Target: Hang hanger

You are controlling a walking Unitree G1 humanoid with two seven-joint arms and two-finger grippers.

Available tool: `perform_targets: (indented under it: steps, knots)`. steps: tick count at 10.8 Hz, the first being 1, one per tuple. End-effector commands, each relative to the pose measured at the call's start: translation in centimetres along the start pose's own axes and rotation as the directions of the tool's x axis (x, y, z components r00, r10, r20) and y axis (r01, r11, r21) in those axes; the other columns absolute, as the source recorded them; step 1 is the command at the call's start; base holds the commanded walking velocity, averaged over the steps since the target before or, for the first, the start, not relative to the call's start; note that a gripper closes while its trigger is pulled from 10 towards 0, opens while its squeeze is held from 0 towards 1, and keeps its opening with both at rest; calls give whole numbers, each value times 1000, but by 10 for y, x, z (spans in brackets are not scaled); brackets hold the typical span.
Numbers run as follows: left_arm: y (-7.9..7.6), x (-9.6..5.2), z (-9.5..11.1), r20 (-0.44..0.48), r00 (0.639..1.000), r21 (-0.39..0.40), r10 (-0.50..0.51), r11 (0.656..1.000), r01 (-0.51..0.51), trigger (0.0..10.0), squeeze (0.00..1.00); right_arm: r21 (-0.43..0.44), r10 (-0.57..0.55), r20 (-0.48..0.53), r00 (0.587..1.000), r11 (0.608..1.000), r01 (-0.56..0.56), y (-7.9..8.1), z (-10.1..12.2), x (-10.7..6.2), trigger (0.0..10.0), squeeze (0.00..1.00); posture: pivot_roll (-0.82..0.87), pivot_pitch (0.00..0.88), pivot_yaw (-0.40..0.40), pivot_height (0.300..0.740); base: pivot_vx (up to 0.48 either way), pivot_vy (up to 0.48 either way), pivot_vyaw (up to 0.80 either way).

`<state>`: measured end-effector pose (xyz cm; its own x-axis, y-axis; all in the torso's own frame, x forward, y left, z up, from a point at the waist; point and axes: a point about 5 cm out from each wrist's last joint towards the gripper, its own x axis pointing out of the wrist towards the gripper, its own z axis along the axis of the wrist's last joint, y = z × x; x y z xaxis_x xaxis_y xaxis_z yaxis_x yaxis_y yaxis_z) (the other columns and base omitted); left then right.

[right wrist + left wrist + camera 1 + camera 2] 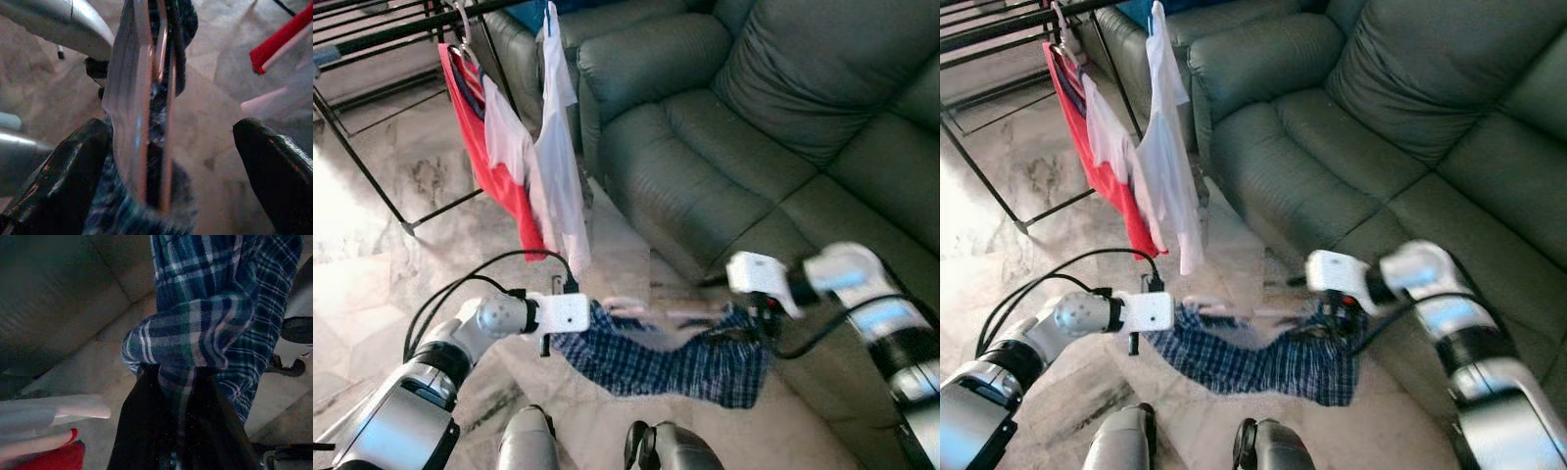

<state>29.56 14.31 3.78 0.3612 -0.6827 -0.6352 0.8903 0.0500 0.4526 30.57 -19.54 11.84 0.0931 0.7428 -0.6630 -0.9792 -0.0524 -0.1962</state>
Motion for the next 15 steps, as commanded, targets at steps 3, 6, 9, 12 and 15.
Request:
perform_targets:
  steps: [3, 6, 9, 12, 15]
  knots:
    - [-3, 7, 10, 34, 999, 38, -28, 999, 26, 0, 0, 9, 86, -3, 996, 996, -86, -10, 6, 8, 0, 0, 39, 134, -91, 740, 0, 0, 0]
    - [2, 9, 14, 41, 999, 54, -20, 998, 18, 0, 0, 55, 208, -93, 974, 978, -203, -5, -5, 14, 0, 0, 39, 133, -100, 740, 0, 0, 0]
    - [6, 9, 15, 36, 999, 58, -7, 998, 5, 0, 0, 60, 208, -110, 972, 978, -202, -9, -4, 16, 0, 0, 40, 129, -106, 740, 0, 0, 0]
    - [5, 10, 16, 34, 999, 60, -9, 998, 7, 0, 0, 56, 204, -107, 973, 978, -199, -11, -3, 19, 0, 0, 40, 128, -108, 740, 0, 0, 0]
    - [4, 10, 14, 27, 1000, 59, -12, 998, 11, 0, 0, 70, 210, -94, 973, 976, -204, -11, -4, 18, 0, 0, 38, 130, -112, 740, 0, 0, 0]
